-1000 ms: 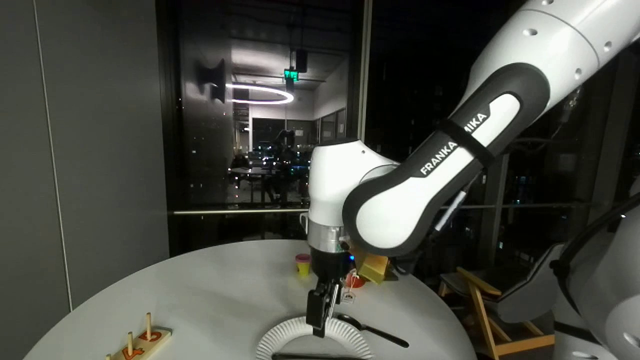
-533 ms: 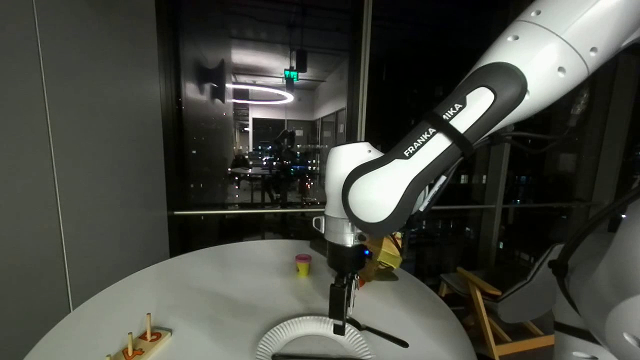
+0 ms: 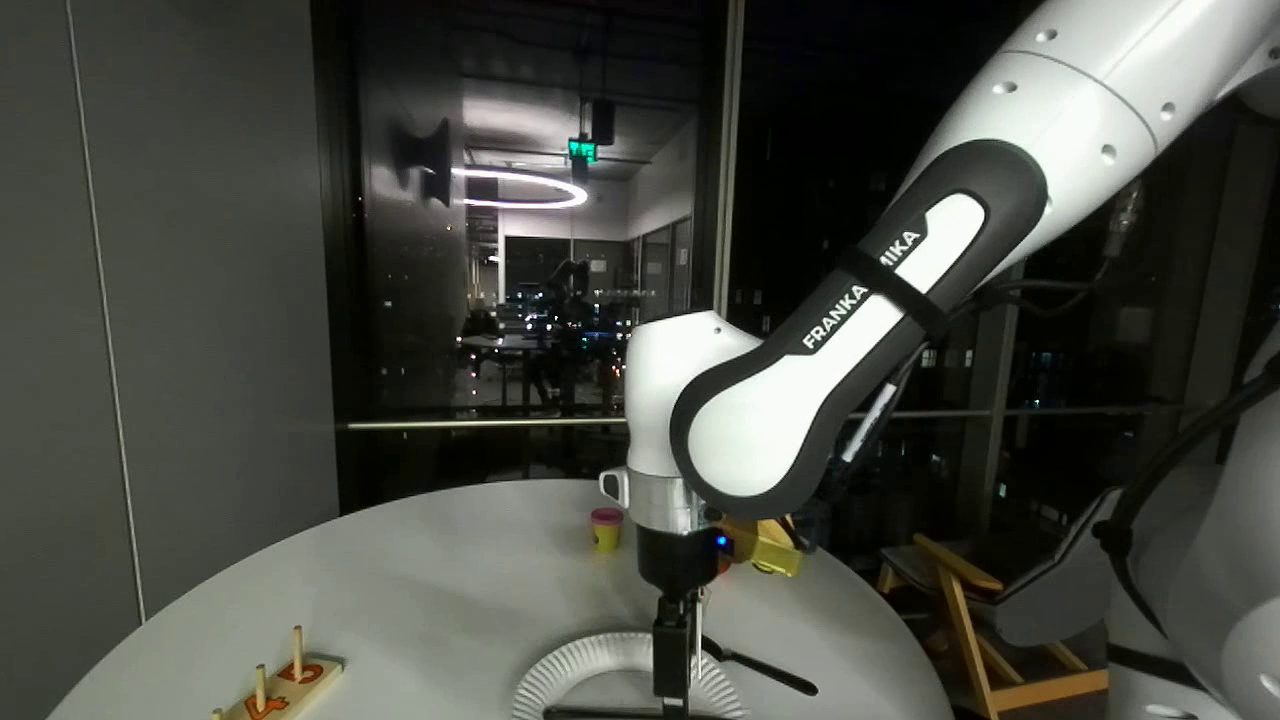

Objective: Pick the black spoon and put it to the right of the white paper plate, pick the black knife and put it to the left of the white paper plate, pick the round red toy and put it on the white plate

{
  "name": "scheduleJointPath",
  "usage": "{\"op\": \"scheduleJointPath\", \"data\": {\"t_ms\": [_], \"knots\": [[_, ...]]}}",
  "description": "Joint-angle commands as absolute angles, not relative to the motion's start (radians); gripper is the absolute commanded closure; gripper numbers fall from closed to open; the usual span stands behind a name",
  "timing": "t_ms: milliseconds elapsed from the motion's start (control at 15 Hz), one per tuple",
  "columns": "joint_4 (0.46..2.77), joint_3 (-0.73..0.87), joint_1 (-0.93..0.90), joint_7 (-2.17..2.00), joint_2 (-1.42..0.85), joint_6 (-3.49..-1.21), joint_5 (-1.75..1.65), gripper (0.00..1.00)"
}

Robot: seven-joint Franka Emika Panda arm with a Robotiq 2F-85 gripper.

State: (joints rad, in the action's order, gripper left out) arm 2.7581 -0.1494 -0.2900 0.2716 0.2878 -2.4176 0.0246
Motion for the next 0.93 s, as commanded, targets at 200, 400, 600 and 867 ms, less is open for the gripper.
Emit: {"op": "scheduleJointPath", "data": {"t_ms": [200, 400, 600, 867], "knots": [[2.758, -0.174, -0.293, 0.264, 0.168, -2.538, 0.042, 0.25], [2.755, -0.177, -0.289, 0.266, 0.149, -2.562, 0.037, 0.48], [2.751, -0.183, -0.288, 0.254, 0.15, -2.576, 0.022, 0.7], [2.75, -0.196, -0.286, 0.232, 0.159, -2.58, 0.002, 0.92]]}}
